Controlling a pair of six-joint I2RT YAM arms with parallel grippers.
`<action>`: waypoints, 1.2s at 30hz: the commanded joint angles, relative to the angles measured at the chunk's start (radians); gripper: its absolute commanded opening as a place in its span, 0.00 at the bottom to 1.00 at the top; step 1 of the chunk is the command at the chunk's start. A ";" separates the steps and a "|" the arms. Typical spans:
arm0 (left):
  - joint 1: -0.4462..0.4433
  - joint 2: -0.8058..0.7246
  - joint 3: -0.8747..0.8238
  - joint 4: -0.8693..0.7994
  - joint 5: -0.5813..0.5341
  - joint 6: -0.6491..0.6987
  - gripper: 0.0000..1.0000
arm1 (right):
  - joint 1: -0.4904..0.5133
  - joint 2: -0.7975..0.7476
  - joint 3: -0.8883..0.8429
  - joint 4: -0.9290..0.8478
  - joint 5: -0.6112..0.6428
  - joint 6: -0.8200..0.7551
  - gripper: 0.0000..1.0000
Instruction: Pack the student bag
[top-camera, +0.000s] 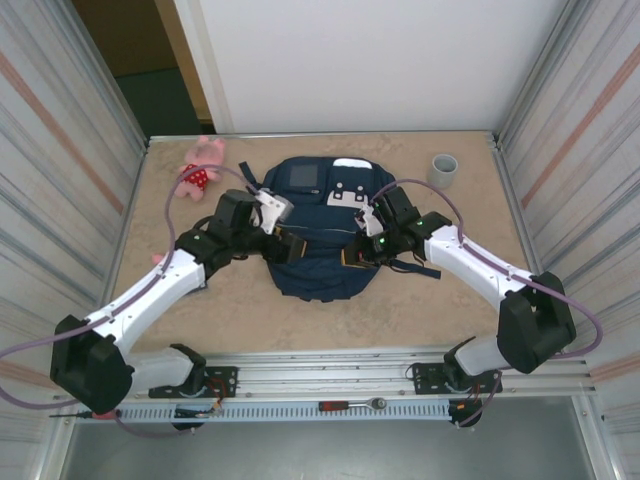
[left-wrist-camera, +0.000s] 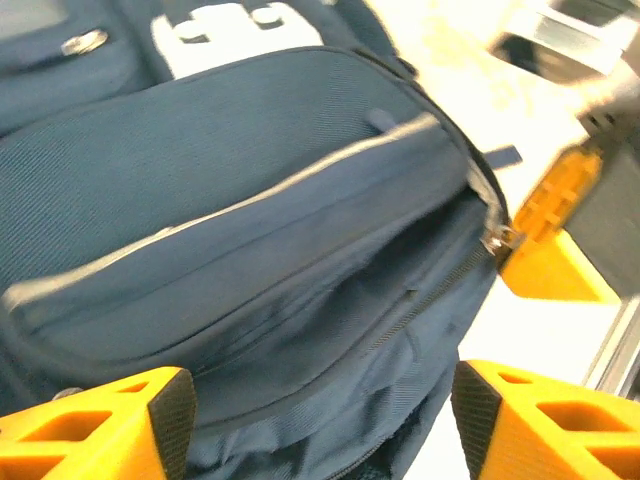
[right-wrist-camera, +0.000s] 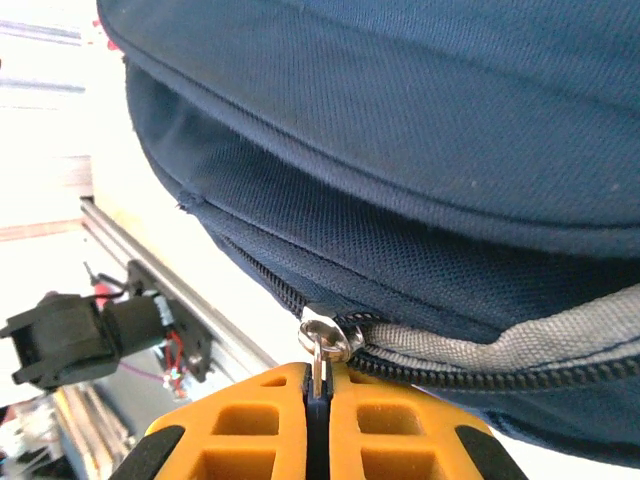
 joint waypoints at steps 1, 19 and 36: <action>-0.051 0.056 0.032 0.027 0.024 0.496 0.75 | -0.008 0.021 0.085 -0.046 -0.136 0.052 0.00; -0.115 0.300 0.045 0.074 -0.056 0.888 0.00 | -0.081 0.185 0.396 -0.595 -0.004 -0.027 0.00; -0.105 0.244 0.018 0.166 0.164 0.651 0.00 | -0.035 0.166 0.319 -0.373 -0.069 0.017 0.38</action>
